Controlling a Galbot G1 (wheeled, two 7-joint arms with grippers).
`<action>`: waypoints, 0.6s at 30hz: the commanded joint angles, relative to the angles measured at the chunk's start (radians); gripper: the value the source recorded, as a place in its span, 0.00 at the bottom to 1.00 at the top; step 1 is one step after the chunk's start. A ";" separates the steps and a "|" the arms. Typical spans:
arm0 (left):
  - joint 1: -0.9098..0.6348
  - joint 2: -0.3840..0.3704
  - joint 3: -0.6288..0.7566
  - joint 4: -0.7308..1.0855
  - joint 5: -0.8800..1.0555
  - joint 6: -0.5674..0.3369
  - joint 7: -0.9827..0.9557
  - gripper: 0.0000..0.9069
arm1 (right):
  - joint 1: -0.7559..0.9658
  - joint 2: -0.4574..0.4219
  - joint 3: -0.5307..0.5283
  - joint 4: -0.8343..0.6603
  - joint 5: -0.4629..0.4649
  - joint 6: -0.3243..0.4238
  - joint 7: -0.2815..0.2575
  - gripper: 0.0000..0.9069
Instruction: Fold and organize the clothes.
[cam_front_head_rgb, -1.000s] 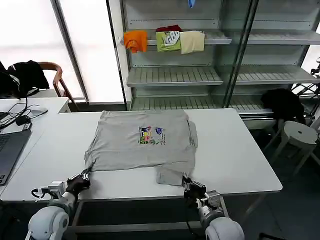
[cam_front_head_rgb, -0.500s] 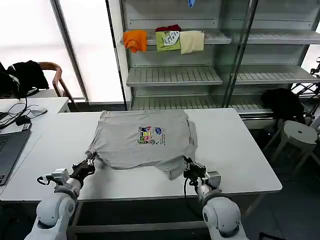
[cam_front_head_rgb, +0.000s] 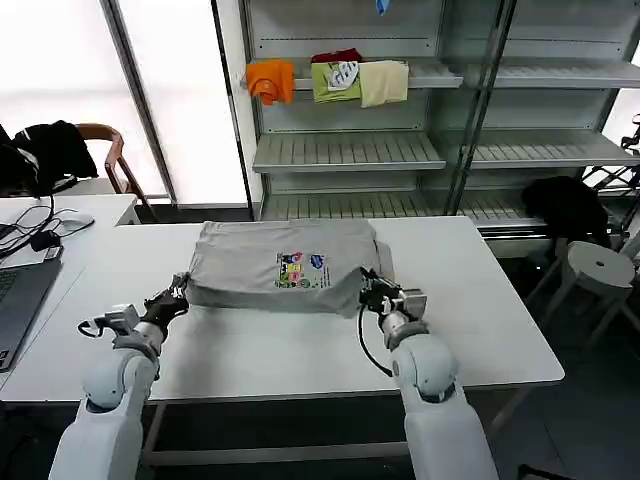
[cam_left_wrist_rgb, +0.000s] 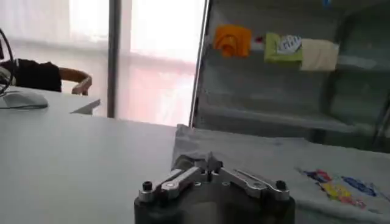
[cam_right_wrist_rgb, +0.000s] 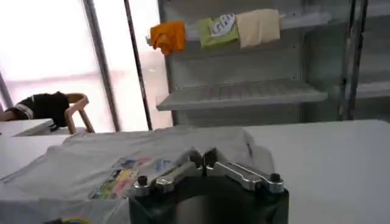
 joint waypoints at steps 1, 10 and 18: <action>-0.065 -0.003 0.000 0.096 0.000 -0.007 0.001 0.01 | 0.091 0.008 0.001 -0.140 -0.007 0.009 0.001 0.00; -0.101 0.000 0.007 0.150 0.012 -0.016 0.001 0.01 | 0.130 0.021 0.007 -0.221 -0.028 0.026 -0.003 0.00; -0.120 0.000 0.015 0.183 0.033 -0.023 0.002 0.01 | 0.187 0.023 0.009 -0.272 -0.031 0.031 -0.004 0.00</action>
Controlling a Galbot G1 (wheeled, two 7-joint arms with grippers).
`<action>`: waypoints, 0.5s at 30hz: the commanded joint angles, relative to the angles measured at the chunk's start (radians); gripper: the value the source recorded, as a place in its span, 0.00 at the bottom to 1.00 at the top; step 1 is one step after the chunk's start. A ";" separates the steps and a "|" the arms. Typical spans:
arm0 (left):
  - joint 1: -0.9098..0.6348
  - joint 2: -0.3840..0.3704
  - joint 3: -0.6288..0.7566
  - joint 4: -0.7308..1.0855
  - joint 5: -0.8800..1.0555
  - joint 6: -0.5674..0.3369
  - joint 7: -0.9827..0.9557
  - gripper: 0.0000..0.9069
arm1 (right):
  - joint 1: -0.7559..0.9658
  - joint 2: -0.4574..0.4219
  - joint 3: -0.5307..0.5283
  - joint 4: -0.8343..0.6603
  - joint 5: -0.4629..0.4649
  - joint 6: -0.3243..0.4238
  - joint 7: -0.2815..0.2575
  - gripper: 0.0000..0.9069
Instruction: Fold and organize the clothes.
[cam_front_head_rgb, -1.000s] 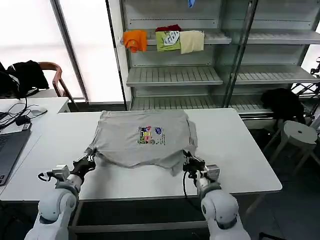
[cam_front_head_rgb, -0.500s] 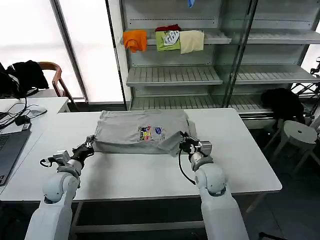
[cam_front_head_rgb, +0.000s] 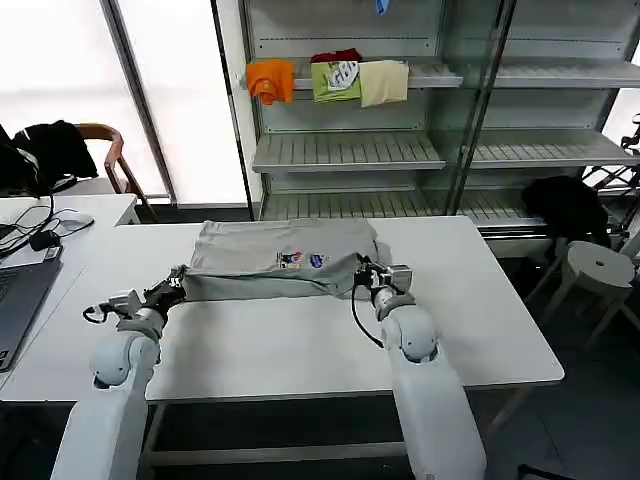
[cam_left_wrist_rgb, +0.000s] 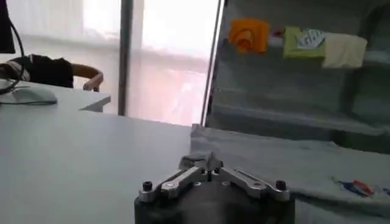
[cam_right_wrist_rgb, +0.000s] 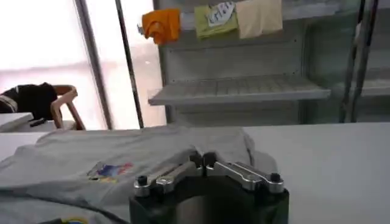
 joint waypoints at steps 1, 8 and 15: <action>-0.023 0.000 0.000 0.039 0.004 -0.001 0.000 0.01 | 0.064 0.003 0.002 -0.076 -0.005 0.005 0.000 0.00; -0.023 0.000 0.004 0.047 0.010 -0.004 0.005 0.01 | 0.112 0.009 0.001 -0.106 -0.014 0.008 -0.003 0.00; -0.027 0.002 0.009 0.052 0.021 -0.003 0.008 0.01 | 0.131 0.004 0.000 -0.122 -0.034 0.007 -0.014 0.00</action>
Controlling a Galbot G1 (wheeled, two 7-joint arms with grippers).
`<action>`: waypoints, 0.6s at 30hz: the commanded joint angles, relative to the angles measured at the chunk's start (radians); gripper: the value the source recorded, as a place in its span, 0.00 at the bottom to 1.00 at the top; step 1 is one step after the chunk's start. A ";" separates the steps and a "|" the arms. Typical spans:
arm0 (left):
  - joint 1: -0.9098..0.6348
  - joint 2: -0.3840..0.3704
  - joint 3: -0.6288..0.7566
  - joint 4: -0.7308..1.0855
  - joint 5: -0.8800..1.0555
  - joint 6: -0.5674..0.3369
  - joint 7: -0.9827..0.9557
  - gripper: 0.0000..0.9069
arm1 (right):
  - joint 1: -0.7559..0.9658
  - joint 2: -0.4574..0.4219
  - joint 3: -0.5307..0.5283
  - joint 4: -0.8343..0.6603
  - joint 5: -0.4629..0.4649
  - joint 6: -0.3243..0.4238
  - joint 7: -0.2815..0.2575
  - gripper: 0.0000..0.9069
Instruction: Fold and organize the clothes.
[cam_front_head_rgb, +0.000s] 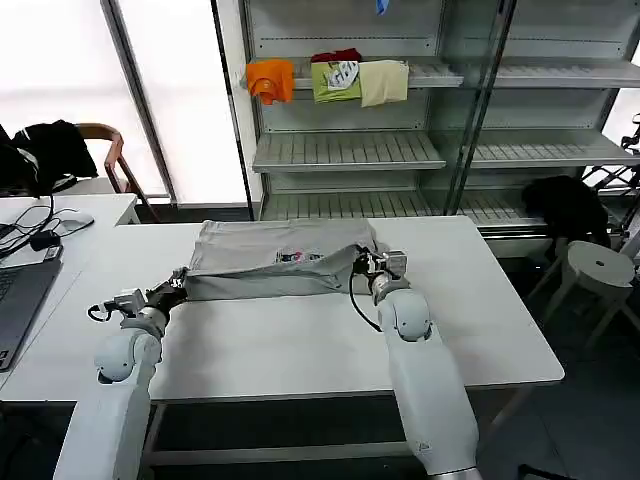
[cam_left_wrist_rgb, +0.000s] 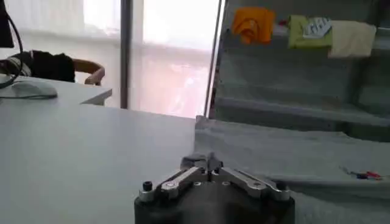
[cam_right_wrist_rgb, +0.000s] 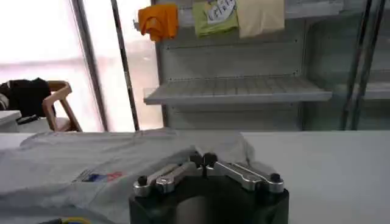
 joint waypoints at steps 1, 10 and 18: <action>-0.005 0.000 0.000 0.010 0.000 0.000 0.000 0.01 | 0.037 0.001 0.000 -0.031 -0.018 0.002 -0.005 0.00; -0.020 -0.001 0.005 0.006 0.012 0.001 0.002 1.00 | 0.036 0.008 0.011 -0.042 -0.033 0.025 0.004 1.00; -0.026 0.001 0.009 -0.014 0.045 -0.001 -0.005 1.00 | 0.038 0.002 0.027 -0.030 -0.010 0.072 0.024 1.00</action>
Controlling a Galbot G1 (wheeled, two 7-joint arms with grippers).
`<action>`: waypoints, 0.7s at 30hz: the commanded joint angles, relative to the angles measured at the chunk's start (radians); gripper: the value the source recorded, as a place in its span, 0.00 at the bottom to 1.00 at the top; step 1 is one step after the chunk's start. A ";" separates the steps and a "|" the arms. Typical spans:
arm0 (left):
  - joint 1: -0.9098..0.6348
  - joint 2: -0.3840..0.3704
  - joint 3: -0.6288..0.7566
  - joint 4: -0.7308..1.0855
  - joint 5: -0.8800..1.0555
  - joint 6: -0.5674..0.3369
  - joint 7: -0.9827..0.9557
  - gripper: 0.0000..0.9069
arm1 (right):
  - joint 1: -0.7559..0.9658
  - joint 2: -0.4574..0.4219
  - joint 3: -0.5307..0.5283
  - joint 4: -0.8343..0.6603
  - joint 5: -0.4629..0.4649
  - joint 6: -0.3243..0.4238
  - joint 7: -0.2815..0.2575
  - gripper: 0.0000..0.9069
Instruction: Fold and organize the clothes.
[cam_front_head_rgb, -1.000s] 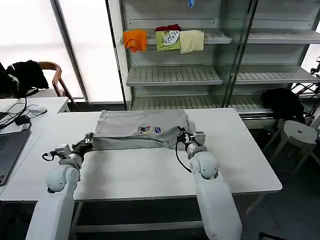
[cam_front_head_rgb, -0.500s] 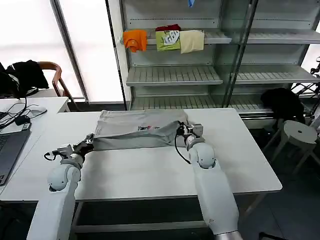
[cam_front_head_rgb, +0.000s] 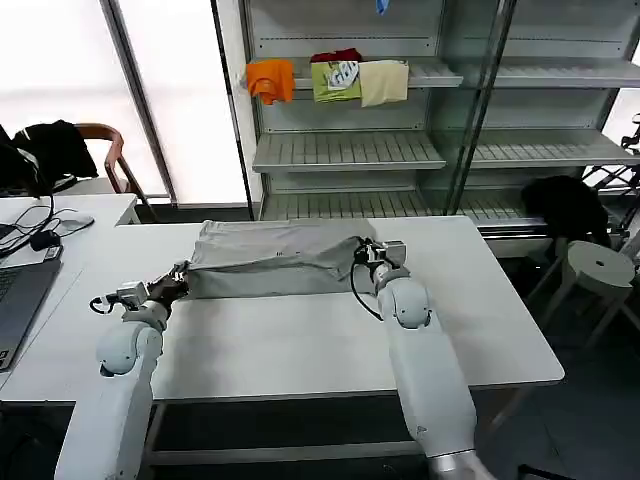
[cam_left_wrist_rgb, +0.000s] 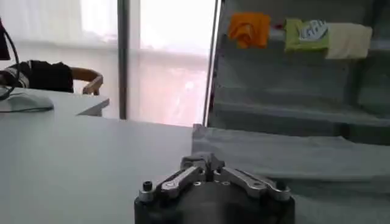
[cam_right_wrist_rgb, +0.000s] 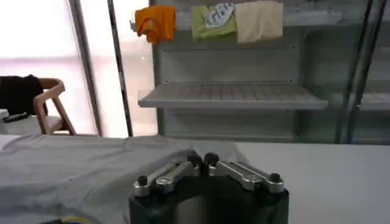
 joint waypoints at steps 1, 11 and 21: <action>-0.002 0.001 0.000 -0.006 0.013 0.000 -0.001 1.00 | 0.009 0.001 0.007 -0.001 0.012 0.031 0.014 1.00; 0.021 0.018 -0.010 -0.056 0.011 0.005 -0.009 1.00 | -0.089 -0.045 0.016 0.134 0.055 -0.054 0.018 1.00; 0.133 0.042 0.003 -0.096 0.084 0.032 0.032 1.00 | -0.300 -0.087 0.031 0.334 -0.007 -0.102 -0.018 1.00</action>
